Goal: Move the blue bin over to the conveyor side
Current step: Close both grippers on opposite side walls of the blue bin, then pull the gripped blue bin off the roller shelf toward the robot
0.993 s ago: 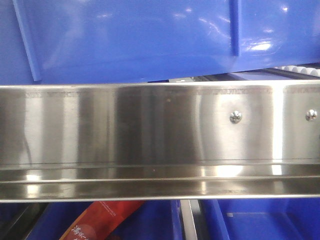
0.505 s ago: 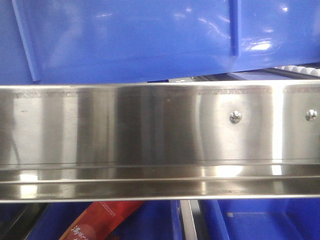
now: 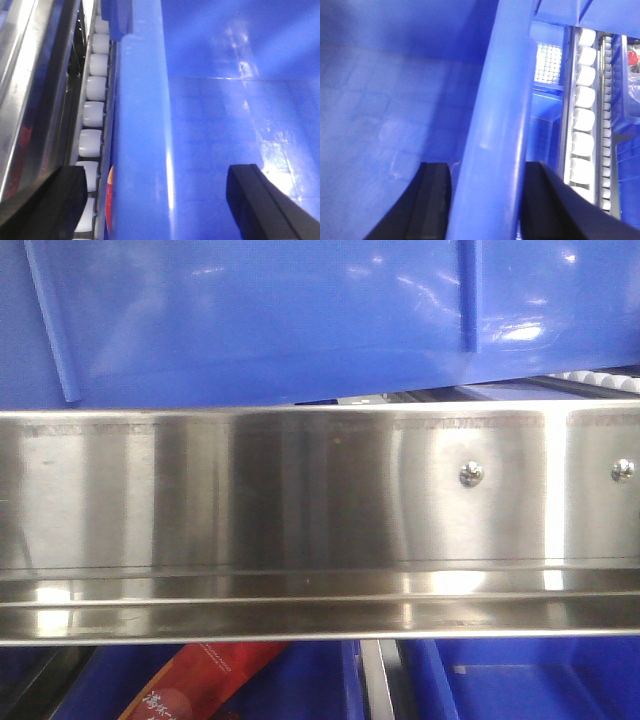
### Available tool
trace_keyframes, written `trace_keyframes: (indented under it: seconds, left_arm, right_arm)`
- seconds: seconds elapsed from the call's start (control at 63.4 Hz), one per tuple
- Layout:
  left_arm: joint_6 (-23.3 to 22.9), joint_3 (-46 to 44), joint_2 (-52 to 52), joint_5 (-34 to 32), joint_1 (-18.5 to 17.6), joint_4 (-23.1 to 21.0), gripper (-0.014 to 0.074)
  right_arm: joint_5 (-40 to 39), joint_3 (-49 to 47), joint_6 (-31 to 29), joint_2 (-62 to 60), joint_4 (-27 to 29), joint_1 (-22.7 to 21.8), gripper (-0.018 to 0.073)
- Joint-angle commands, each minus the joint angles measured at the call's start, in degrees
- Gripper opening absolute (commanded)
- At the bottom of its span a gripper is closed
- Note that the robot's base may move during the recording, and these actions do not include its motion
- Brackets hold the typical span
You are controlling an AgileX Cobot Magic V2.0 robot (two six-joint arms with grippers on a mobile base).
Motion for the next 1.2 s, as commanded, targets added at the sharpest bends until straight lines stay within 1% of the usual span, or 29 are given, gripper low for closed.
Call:
trace_keyframes:
  seconds: [0.0,0.126,0.189,0.237,0.268,0.331,0.394,0.473,0.505,0.599,0.867,1.025,1.183]
  left_arm:
    - [-0.4,-0.2,-0.2,-0.2,-0.1,-0.5,0.0464]
    - [-0.4,-0.2,-0.2,-0.2,-0.1,-0.5,0.0455]
    - [-0.4,-0.2,-0.2,-0.2,-0.1,-0.8,0.0430]
    - [-0.4,-0.2,-0.2,-0.2,-0.1,-1.2,0.0394]
    - [-0.4,-0.2,-0.2,-0.2,-0.1,-1.6,0.0359]
    - [-0.4,-0.2,-0.2,-0.2,-0.1,-2.7,0.0248]
    - [-0.4,-0.2,-0.2,-0.2,-0.1,-3.1,0.0162]
    - [-0.4,-0.2,-0.2,-0.1,-0.1,-3.2,-0.0001]
    - [-0.4,-0.2,-0.2,-0.1,-0.1,-3.2,-0.0040]
    - [-0.4,-0.2,-0.2,-0.1,-0.1,-3.2,-0.0004]
    - [-0.4,-0.9,-0.2,0.0,-0.1,-3.0,-0.0009]
    - [-0.4,-0.9,-0.2,1.7,-0.1,-2.9,-0.0009]
    - [-0.4,-0.9,-0.2,2.0,-0.1,-2.9,-0.0009]
  right_arm:
    - [-0.8,0.0,0.7,-0.3,-1.2,-0.2,-0.0071]
    - [-0.8,0.0,0.7,-0.3,-1.2,-0.2,-0.0071]
    - [-0.8,0.0,0.7,-0.3,-1.2,-0.2,-0.0071]
    - [-0.8,0.0,0.7,-0.3,-1.2,-0.2,-0.0071]
    - [-0.8,0.0,0.7,-0.3,-1.2,-0.2,-0.0071]
    - [-0.8,0.0,0.7,-0.3,-1.2,-0.2,-0.0071]
    - [-0.8,0.0,0.7,-0.3,-1.2,-0.2,-0.0071]
    - [-0.8,0.0,0.7,-0.3,-1.2,-0.2,-0.0071]
    - [-0.8,0.0,0.7,-0.3,-1.2,-0.2,-0.0071]
    - [-0.8,0.0,0.7,-0.3,-1.2,-0.2,-0.0071]
    - [-0.8,0.0,0.7,-0.4,-1.2,-0.2,-0.0078]
    - [-0.8,0.0,0.7,-0.6,-1.2,-0.2,-0.0080]
    - [-0.8,0.0,0.7,-1.5,-1.2,-0.2,-0.0080]
